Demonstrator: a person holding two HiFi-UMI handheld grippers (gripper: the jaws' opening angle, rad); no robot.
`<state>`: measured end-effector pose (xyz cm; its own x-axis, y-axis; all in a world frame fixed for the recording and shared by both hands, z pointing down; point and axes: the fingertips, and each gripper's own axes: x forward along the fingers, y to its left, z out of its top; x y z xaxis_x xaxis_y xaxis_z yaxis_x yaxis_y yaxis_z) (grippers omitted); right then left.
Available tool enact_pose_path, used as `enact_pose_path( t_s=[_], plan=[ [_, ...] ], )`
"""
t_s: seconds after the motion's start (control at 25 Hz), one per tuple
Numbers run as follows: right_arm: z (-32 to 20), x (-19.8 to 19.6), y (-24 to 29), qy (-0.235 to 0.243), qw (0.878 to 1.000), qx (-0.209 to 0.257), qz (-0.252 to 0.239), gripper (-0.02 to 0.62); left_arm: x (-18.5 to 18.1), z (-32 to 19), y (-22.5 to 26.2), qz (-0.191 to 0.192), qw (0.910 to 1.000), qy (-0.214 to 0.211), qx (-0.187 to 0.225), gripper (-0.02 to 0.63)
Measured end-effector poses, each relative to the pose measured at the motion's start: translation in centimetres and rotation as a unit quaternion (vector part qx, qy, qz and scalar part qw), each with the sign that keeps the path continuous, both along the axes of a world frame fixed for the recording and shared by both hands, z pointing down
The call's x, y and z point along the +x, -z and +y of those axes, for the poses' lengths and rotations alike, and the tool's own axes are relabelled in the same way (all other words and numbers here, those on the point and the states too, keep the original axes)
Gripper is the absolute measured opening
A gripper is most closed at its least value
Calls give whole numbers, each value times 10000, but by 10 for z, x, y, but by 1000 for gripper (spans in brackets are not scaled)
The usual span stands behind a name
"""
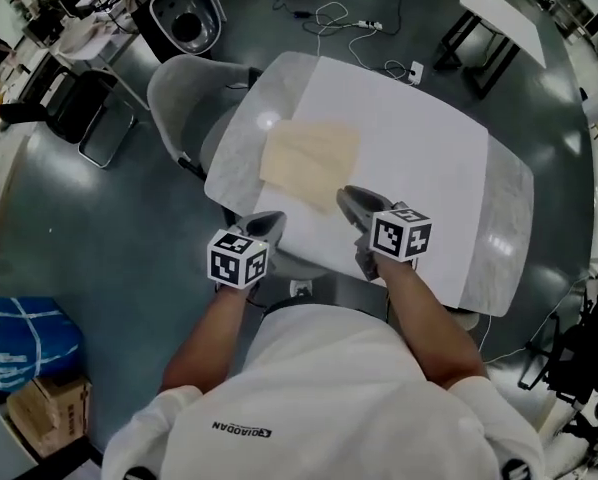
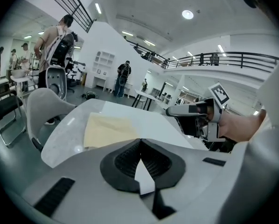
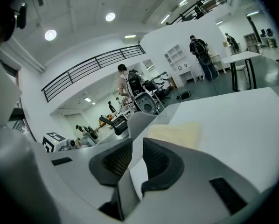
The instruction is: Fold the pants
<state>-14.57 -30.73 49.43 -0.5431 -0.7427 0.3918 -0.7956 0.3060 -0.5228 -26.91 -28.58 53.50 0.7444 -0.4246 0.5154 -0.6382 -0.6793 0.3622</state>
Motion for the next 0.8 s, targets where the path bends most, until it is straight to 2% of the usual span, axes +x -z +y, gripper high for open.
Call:
enact_pose_path(
  t_s=[0.24,0.4,0.6,0.8],
  plan=[
    [75,41,14,-416,9976,247,-502,28,46,50,23,99,9992,-354,158,26],
    [116,46,22,-369,9952,396,-820,21,60,84,41,106,9980,-558,277,27],
    [161,45,33,-174,9957,740,-521,21,65,119,61,138,9969,-640,425,26],
    [186,52,31,-248,9950,950,-170,21,70,144,71,129,9946,-814,638,26]
  ],
)
